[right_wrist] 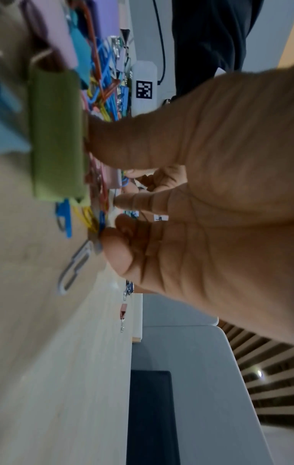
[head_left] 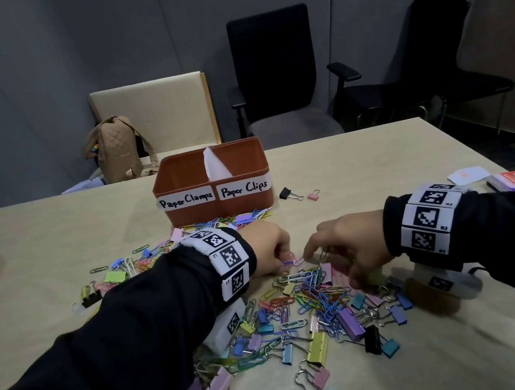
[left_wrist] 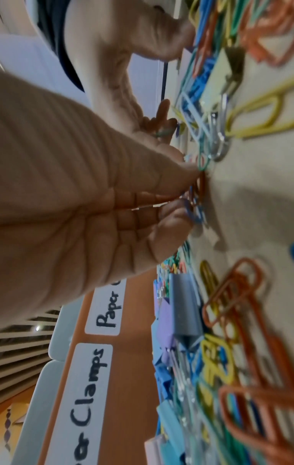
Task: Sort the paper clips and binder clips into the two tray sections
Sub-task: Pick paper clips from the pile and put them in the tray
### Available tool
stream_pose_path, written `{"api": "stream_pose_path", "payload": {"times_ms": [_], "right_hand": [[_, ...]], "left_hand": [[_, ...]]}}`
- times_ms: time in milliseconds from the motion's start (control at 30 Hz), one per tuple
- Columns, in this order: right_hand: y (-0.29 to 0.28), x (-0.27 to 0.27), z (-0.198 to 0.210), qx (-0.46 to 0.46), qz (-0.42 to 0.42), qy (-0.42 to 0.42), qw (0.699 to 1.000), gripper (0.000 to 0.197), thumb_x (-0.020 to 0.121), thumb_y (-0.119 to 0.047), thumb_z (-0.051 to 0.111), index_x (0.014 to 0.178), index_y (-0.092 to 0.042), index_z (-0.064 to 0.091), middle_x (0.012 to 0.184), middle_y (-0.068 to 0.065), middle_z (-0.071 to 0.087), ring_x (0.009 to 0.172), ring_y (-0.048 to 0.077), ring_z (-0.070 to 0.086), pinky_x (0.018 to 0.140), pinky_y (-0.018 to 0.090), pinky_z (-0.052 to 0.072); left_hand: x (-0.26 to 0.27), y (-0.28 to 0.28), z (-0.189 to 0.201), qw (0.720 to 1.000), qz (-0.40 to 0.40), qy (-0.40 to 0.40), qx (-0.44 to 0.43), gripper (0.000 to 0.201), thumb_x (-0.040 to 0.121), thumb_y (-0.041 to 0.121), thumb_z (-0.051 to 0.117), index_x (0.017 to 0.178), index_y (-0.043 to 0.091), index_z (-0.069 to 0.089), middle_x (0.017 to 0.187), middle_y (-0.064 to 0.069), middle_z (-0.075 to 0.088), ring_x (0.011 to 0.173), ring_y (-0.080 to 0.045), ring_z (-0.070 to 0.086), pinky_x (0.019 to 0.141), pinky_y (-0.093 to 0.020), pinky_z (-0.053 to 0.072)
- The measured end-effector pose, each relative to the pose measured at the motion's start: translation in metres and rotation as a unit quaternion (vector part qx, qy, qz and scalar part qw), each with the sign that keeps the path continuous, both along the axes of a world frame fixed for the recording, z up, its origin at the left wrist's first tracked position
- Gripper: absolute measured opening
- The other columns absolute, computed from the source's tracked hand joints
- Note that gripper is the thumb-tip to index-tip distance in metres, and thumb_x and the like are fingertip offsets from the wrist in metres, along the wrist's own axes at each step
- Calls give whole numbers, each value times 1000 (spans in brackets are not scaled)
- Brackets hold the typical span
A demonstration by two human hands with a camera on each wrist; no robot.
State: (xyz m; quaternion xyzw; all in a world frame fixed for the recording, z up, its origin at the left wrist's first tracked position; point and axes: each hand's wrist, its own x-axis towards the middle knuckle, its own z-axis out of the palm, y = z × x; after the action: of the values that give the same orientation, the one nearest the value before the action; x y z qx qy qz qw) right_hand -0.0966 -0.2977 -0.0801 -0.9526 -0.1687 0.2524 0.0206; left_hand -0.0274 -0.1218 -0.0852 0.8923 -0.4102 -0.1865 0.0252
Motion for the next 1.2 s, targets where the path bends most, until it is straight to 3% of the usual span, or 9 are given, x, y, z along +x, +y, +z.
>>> {"api": "stream_pose_path", "payload": {"times_ms": [200, 333, 400, 533, 667, 767, 933, 1067, 1200], "right_hand": [[1, 0, -6, 55, 54, -72, 994, 26, 85, -12, 62, 110, -13, 66, 112, 6, 58, 98, 24, 57, 81, 29, 44], [3, 4, -11, 39, 49, -86, 994, 16, 85, -11, 65, 100, -11, 69, 102, 5, 64, 94, 23, 57, 77, 29, 42], [4, 5, -12, 41, 38, -89, 994, 17, 83, -10, 65, 100, -11, 66, 98, 6, 65, 91, 25, 58, 75, 31, 43], [5, 5, -13, 39, 6, -94, 995, 33, 86, -11, 58, 118, -18, 58, 98, 1, 67, 93, 23, 59, 80, 31, 46], [7, 5, -17, 23, 4, -100, 995, 18, 84, -17, 59, 102, -15, 63, 101, 4, 66, 88, 22, 56, 76, 30, 46], [8, 7, -19, -2, 9, -97, 995, 9, 82, -16, 60, 90, -18, 57, 96, 5, 63, 80, 20, 48, 70, 30, 41], [6, 10, -17, 12, 4, -109, 994, 6, 87, -21, 60, 85, -16, 56, 92, 2, 54, 85, 22, 52, 75, 32, 43], [3, 11, -16, 44, -26, -115, 992, 18, 86, -12, 54, 75, -22, 46, 75, -3, 51, 74, 20, 44, 64, 28, 33], [-1, 13, -11, 81, -67, -112, 988, 18, 83, -4, 50, 83, -21, 54, 70, -11, 49, 74, 16, 47, 58, 19, 33]], "left_hand": [[-1, -5, 2, 999, -25, -29, 12, 32, 80, 22, 74, 111, 15, 65, 98, 0, 65, 92, -18, 60, 71, -21, 40], [0, -5, 2, 999, -35, -25, 9, 20, 81, 19, 73, 101, 14, 70, 97, -1, 68, 90, -18, 63, 70, -21, 43], [0, -4, 1, 999, -40, -30, 7, 13, 81, 18, 71, 93, 14, 71, 92, 0, 69, 87, -18, 63, 70, -23, 46], [-3, -3, -1, 998, -41, -53, 4, 12, 83, 19, 66, 93, 15, 71, 85, 3, 63, 87, -18, 62, 76, -28, 52], [-5, -7, 0, 997, -46, -69, 4, 21, 89, 23, 58, 104, 15, 70, 97, -1, 67, 92, -21, 61, 74, -26, 45], [-4, -6, 0, 997, -44, -57, 10, 21, 87, 21, 63, 105, 15, 71, 99, -1, 69, 92, -21, 62, 76, -27, 49], [-5, -5, 2, 994, -68, -74, 37, 19, 87, 25, 64, 97, 13, 74, 93, -4, 71, 88, -24, 64, 80, -34, 55], [-9, -5, 1, 990, -74, -111, 50, 24, 89, 33, 57, 87, 13, 71, 87, -4, 69, 81, -26, 63, 72, -32, 55], [-3, -3, 1, 991, -50, -94, 78, 23, 86, 32, 60, 81, 11, 67, 74, -3, 60, 70, -26, 58, 64, -32, 51]]}}
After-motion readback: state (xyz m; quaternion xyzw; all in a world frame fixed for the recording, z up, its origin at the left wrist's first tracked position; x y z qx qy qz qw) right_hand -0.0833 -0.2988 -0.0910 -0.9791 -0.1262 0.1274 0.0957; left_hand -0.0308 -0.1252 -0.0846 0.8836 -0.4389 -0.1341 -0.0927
